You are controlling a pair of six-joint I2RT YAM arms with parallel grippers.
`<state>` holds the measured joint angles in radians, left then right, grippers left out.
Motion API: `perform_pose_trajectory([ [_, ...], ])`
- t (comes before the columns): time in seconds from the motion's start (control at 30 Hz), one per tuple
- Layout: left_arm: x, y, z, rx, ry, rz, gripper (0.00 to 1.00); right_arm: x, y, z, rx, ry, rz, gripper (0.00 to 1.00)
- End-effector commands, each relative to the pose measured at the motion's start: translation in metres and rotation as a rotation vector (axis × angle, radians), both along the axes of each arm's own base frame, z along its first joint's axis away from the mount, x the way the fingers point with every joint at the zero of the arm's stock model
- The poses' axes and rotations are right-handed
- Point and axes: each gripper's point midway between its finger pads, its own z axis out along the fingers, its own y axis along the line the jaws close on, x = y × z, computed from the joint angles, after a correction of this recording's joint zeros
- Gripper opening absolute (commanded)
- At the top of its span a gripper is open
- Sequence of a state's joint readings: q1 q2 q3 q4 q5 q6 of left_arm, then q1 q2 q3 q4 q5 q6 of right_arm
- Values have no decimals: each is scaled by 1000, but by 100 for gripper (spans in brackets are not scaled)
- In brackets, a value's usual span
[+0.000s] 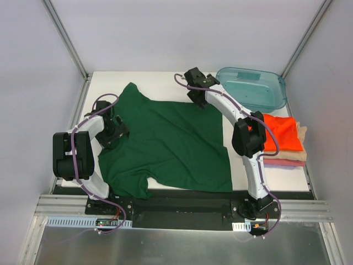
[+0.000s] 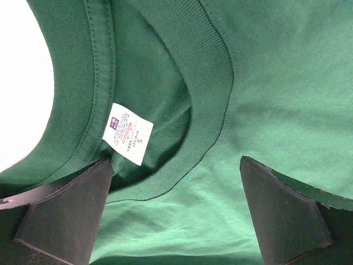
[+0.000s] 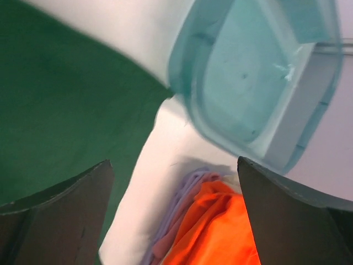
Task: Fold and stack the t-shirts
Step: Flatten out the tshirt
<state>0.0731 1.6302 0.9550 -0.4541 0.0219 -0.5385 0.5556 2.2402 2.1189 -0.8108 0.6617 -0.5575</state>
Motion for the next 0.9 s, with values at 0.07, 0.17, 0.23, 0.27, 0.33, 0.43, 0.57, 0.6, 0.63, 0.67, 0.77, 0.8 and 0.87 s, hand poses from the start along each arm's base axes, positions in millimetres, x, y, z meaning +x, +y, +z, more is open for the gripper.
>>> perform_pose_trajectory([
  [0.07, 12, 0, 13, -9, -46, -2, 99, -59, 35, 10, 428, 59, -94, 96],
  [0.17, 19, -7, 31, -43, -92, 7, 99, -82, 64, -17, 636, 165, -115, 96],
  [0.23, 26, -10, 46, -60, -138, 10, 99, -88, 78, -32, 724, 200, -132, 96],
  [0.27, 29, -10, 52, -59, -155, 8, 99, -88, 80, -37, 740, 202, -151, 96],
  [0.33, 37, -8, 61, -47, -182, 5, 99, -83, 76, -50, 733, 198, -215, 96],
  [0.43, 52, -7, 63, -48, -185, -19, 99, -75, 77, -67, 774, 241, -267, 96],
  [0.57, 69, -11, 47, -80, -139, -34, 99, -71, 68, -88, 791, 279, -336, 96],
  [0.6, 71, -11, 44, -78, -123, -31, 99, -70, 67, -91, 796, 291, -342, 96],
  [0.63, 75, -10, 39, -75, -109, -31, 99, -69, 66, -97, 798, 305, -352, 96],
  [0.67, 76, -7, 34, -64, -91, -26, 99, -66, 62, -100, 801, 303, -368, 96],
  [0.77, 84, -3, 24, -46, -54, -26, 99, -65, 62, -110, 825, 347, -378, 96],
  [0.8, 86, -1, 20, -38, -33, -25, 99, -65, 60, -114, 823, 359, -377, 96],
  [0.87, 87, 10, 12, 14, 12, -14, 99, -59, 56, -121, 817, 372, -378, 96],
])
